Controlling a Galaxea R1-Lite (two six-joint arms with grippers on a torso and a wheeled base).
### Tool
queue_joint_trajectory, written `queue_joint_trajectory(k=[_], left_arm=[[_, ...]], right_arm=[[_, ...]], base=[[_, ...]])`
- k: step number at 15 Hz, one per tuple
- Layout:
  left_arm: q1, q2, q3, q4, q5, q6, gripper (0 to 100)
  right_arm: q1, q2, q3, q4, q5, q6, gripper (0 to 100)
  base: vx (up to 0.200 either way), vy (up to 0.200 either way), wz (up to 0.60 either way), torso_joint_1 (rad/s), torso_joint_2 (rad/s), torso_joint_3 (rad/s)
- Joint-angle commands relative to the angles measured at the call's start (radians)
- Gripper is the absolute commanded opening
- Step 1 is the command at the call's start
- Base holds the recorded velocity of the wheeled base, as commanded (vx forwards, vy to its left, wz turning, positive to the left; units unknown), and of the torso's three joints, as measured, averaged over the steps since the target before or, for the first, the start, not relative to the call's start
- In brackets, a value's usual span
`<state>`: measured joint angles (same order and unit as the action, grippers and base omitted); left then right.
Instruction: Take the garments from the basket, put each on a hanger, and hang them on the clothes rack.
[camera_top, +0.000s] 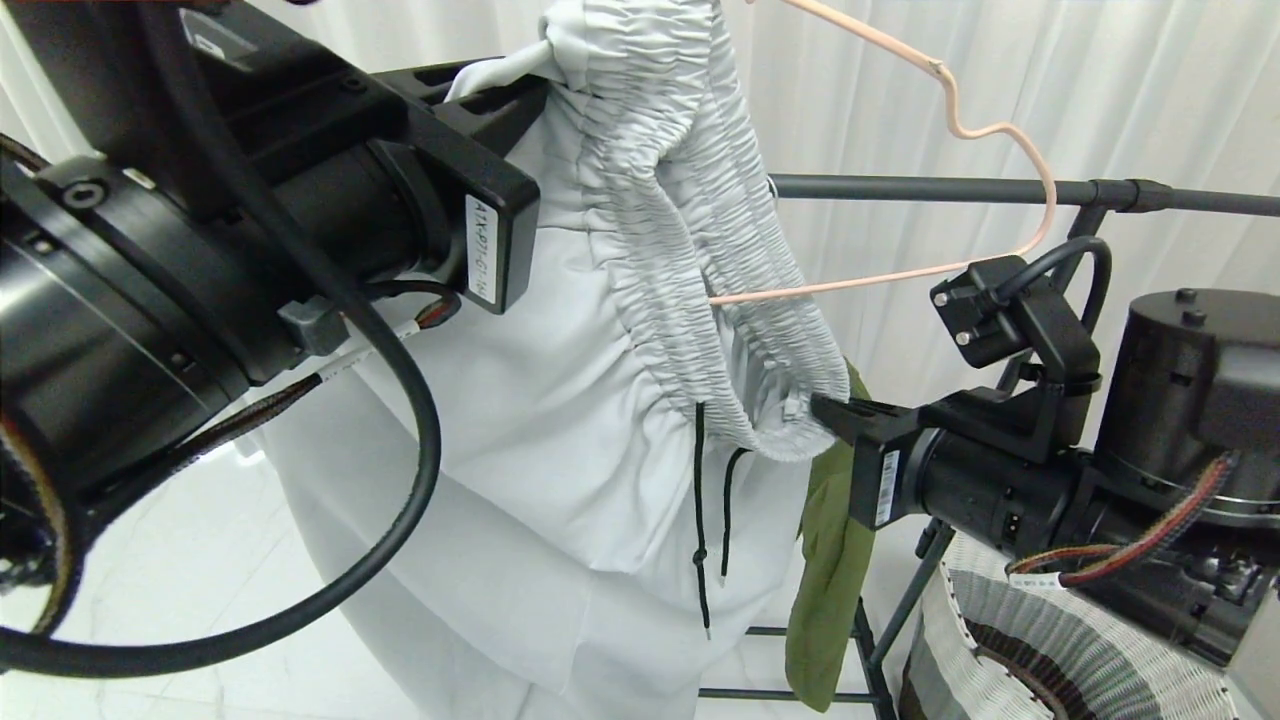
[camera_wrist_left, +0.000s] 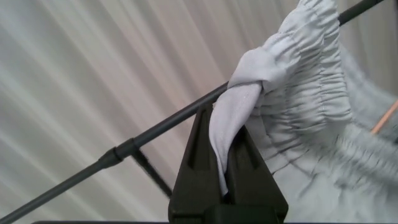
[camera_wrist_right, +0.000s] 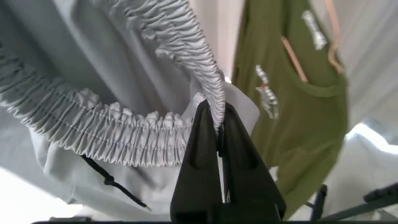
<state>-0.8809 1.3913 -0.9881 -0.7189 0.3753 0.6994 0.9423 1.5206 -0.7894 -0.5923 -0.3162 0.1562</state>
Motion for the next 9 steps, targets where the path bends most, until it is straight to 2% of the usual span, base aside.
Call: queue_joint_trajectory(k=[1, 3, 5, 9], left_arm=[[0.022, 0.002, 0.009, -0.001, 0.002, 0.003, 0], [0.066, -0.006, 0.032, -0.002, 0.001, 0.042, 0], [0.088, -0.014, 0.058, -0.002, 0.001, 0.048, 0], [0.095, -0.026, 0.103, -0.004, 0.001, 0.054, 0]], right_arm=[[-0.043, -0.014, 0.001, 0.0, -0.007, -0.001, 0], [-0.112, -0.03, -0.002, 0.0, -0.009, -0.007, 0], [-0.188, -0.042, -0.007, -0.004, -0.007, -0.043, 0], [-0.266, -0.046, -0.01, -0.04, -0.006, -0.06, 0]], base=[[0.0, 0.0, 0.0, 0.0, 0.0, 0.0], [0.0, 0.0, 0.0, 0.0, 0.0, 0.0], [0.0, 0.0, 0.0, 0.0, 0.0, 0.0], [0.0, 0.0, 0.0, 0.0, 0.0, 0.0]])
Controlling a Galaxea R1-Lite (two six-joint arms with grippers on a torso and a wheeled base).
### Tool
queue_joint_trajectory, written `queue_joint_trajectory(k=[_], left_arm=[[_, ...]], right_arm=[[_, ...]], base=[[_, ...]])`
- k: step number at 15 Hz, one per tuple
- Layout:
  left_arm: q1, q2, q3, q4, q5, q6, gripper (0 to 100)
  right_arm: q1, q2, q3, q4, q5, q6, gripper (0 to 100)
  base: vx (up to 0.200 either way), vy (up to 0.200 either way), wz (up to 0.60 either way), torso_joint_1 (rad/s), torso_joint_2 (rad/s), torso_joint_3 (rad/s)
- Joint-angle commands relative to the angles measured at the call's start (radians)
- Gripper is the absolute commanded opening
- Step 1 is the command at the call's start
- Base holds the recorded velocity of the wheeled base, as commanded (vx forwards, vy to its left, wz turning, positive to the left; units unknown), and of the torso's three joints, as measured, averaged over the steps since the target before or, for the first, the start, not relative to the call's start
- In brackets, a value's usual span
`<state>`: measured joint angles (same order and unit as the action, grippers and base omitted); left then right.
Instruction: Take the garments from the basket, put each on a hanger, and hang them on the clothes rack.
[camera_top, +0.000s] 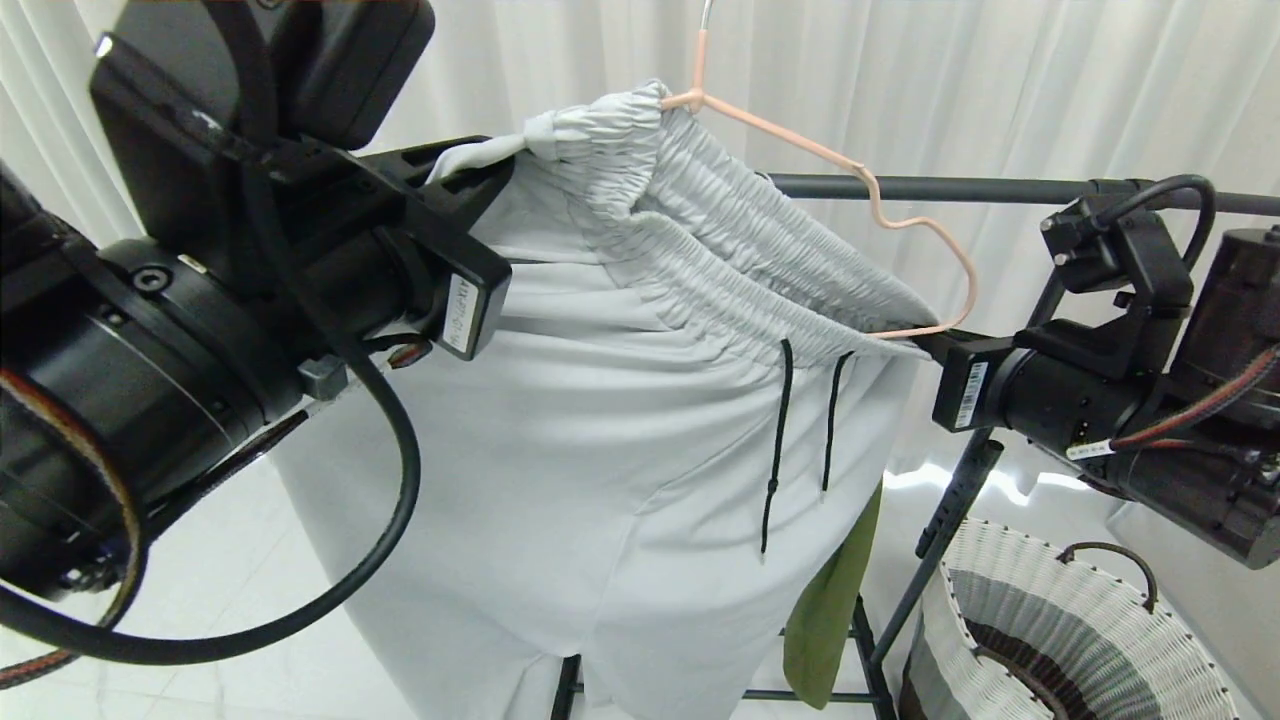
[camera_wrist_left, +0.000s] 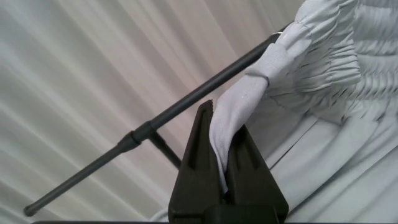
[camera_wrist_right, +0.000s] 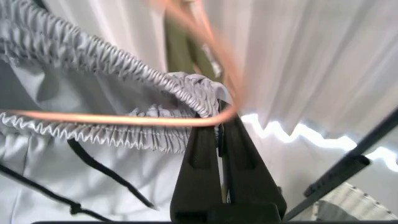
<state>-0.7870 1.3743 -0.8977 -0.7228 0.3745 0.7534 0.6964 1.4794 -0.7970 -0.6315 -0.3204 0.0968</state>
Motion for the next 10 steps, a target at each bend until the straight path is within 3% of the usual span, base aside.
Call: queue_joint_trajectory(k=[1, 4, 8, 10], left_arm=[[0.006, -0.015, 0.026, -0.014, 0.001, 0.017, 0], [0.045, -0.018, 0.085, -0.098, 0.001, 0.063, 0], [0.049, -0.018, 0.121, -0.103, 0.001, 0.067, 0], [0.063, -0.023, 0.146, -0.106, -0.003, 0.115, 0]], right_arm=[[-0.029, -0.005, -0.005, -0.005, 0.0, 0.0, 0], [-0.049, -0.004, -0.03, -0.005, 0.004, 0.0, 0], [-0.051, -0.004, -0.05, -0.005, 0.006, -0.009, 0], [-0.052, -0.005, -0.06, -0.005, 0.007, -0.019, 0]], base=[[0.0, 0.0, 0.0, 0.0, 0.0, 0.0], [0.0, 0.0, 0.0, 0.0, 0.0, 0.0], [0.0, 0.0, 0.0, 0.0, 0.0, 0.0], [0.0, 0.0, 0.0, 0.0, 0.0, 0.0]])
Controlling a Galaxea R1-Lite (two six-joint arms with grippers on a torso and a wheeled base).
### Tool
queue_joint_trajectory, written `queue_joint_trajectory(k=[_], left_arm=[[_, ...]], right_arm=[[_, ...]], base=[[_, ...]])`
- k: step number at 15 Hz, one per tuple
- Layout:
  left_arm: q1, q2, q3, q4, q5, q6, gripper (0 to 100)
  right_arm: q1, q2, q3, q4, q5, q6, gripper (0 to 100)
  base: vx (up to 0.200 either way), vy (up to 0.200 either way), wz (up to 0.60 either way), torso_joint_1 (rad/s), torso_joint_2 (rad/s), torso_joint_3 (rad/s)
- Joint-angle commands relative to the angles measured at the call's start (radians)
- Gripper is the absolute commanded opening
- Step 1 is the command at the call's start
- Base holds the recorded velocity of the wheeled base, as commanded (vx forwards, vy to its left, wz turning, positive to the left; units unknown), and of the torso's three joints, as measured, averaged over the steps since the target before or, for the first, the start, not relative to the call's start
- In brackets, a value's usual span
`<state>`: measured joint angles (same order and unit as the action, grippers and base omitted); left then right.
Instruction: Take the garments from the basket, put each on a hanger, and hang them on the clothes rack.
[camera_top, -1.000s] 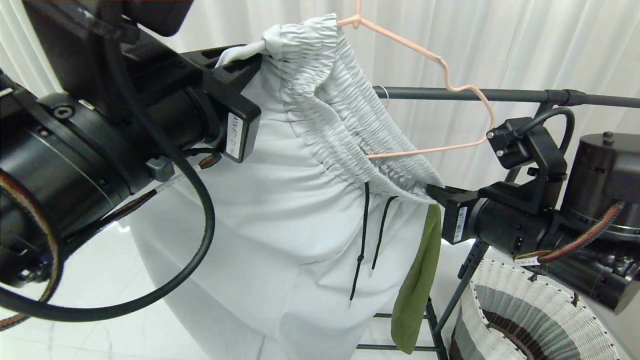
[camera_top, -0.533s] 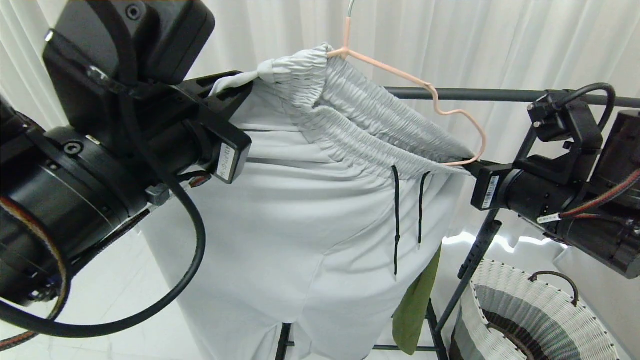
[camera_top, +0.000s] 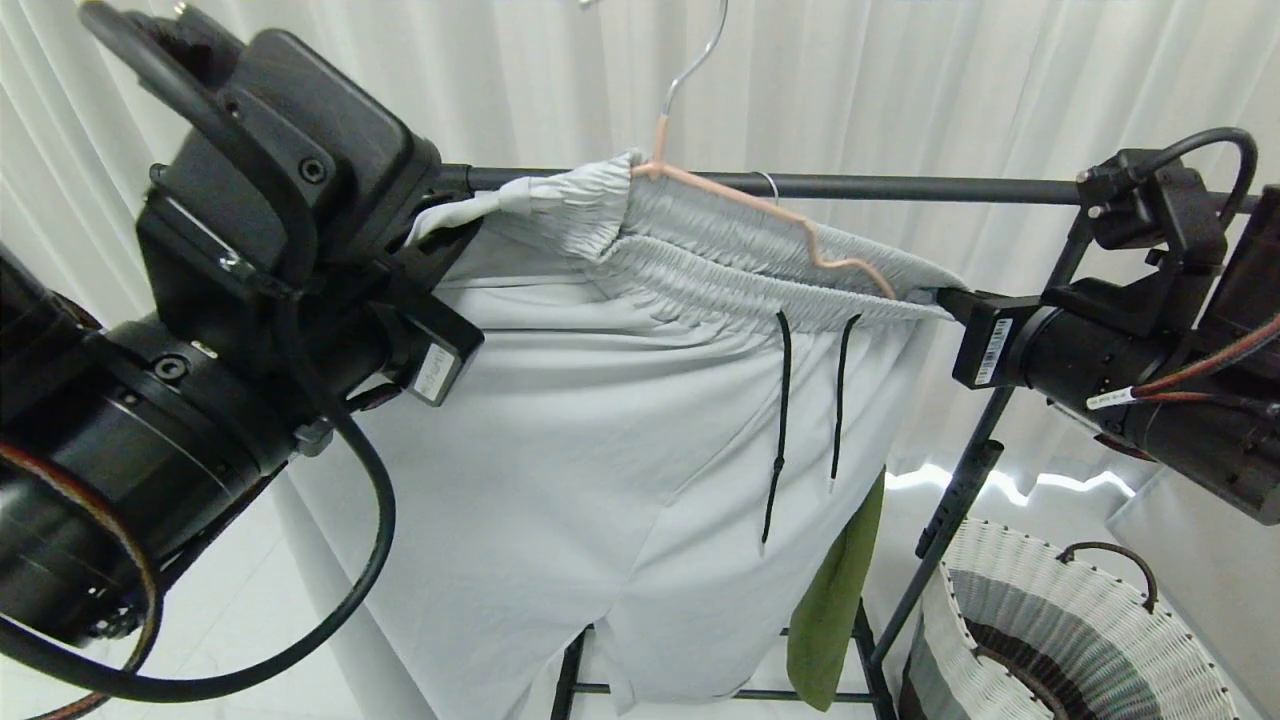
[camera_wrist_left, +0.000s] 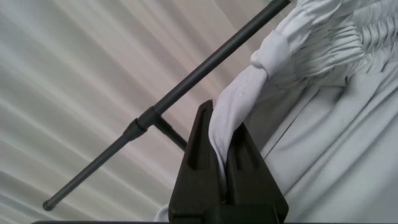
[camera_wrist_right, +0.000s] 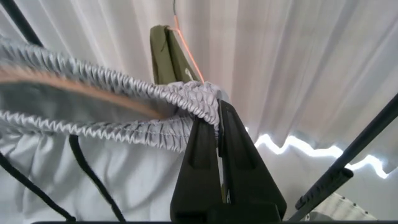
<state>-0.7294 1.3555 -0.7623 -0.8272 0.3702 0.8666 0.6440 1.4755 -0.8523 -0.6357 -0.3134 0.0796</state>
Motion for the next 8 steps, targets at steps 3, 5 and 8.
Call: queue_joint_trajectory(k=[3, 5, 8], left_arm=[[0.036, -0.018, 0.034, -0.001, -0.037, 0.012, 0], [0.071, -0.018, 0.037, 0.0, -0.034, 0.026, 0], [0.08, 0.008, 0.029, -0.001, 0.019, 0.025, 0]], right_arm=[[-0.024, -0.001, -0.031, 0.001, 0.007, -0.018, 0], [-0.023, -0.004, -0.051, 0.002, 0.02, -0.041, 0], [0.042, -0.023, -0.051, 0.005, 0.065, -0.118, 0]], base=[[0.0, 0.0, 0.0, 0.0, 0.0, 0.0], [0.0, 0.0, 0.0, 0.0, 0.0, 0.0], [0.0, 0.0, 0.0, 0.0, 0.0, 0.0]])
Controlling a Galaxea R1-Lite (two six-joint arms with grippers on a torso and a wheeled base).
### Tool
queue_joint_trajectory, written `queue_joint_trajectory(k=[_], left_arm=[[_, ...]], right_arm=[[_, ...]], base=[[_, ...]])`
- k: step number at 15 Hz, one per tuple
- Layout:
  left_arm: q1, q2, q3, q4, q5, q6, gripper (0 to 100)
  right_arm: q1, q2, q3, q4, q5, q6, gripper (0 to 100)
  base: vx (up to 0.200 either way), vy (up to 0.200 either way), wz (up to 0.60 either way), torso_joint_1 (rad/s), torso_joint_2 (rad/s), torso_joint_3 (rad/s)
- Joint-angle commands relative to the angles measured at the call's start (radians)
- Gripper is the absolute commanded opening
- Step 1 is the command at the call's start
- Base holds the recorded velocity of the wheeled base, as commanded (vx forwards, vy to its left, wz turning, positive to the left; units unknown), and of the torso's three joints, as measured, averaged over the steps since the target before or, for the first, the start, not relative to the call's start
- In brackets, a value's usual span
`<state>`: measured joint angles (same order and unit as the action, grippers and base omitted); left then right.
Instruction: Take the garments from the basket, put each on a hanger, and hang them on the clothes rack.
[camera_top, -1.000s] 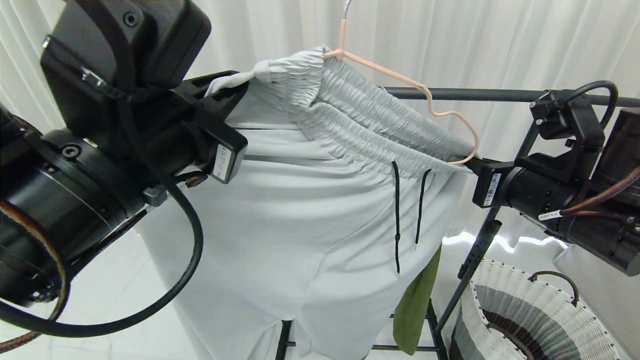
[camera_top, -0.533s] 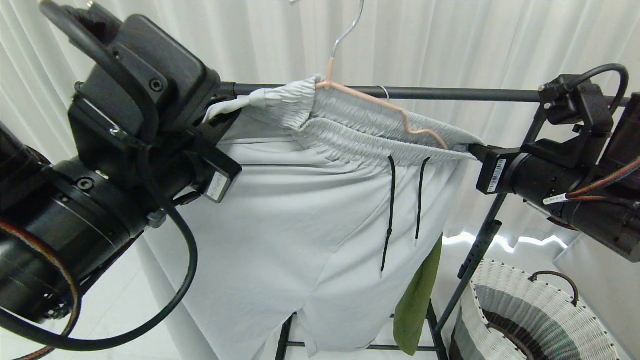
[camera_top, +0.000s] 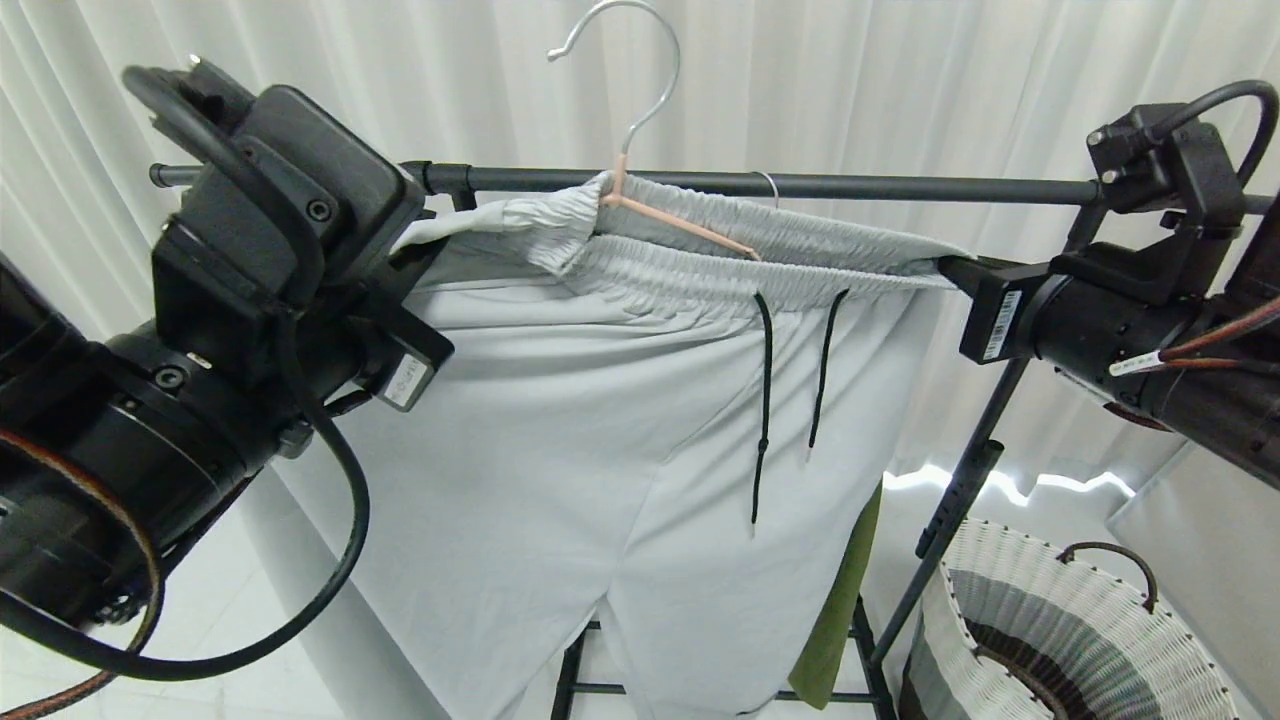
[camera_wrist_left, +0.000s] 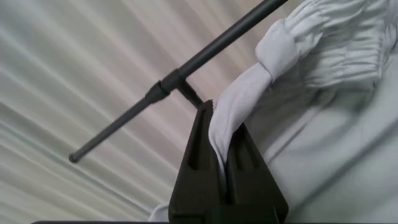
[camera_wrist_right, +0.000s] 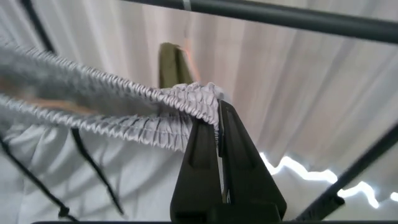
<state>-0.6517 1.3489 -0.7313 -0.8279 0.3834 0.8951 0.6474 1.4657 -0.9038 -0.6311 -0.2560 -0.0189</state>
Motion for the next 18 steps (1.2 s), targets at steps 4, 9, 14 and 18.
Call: queue_joint_trajectory(k=[4, 9, 14, 18], left_arm=[[-0.026, 0.026, -0.004, 0.0, 0.114, -0.07, 0], [-0.126, 0.036, -0.005, 0.001, 0.244, -0.196, 0], [-0.161, 0.041, -0.02, 0.0, 0.253, -0.228, 0], [-0.172, 0.056, -0.042, 0.0, 0.252, -0.231, 0]], right_arm=[[0.258, -0.007, 0.042, -0.001, 0.003, -0.111, 0], [0.374, 0.073, 0.057, -0.029, 0.0, -0.179, 0], [0.454, 0.148, 0.049, -0.084, -0.005, -0.185, 0], [0.489, 0.169, 0.045, -0.102, -0.006, -0.19, 0]], base=[[0.0, 0.0, 0.0, 0.0, 0.0, 0.0], [0.0, 0.0, 0.0, 0.0, 0.0, 0.0], [0.0, 0.0, 0.0, 0.0, 0.0, 0.0], [0.0, 0.0, 0.0, 0.0, 0.0, 0.0]])
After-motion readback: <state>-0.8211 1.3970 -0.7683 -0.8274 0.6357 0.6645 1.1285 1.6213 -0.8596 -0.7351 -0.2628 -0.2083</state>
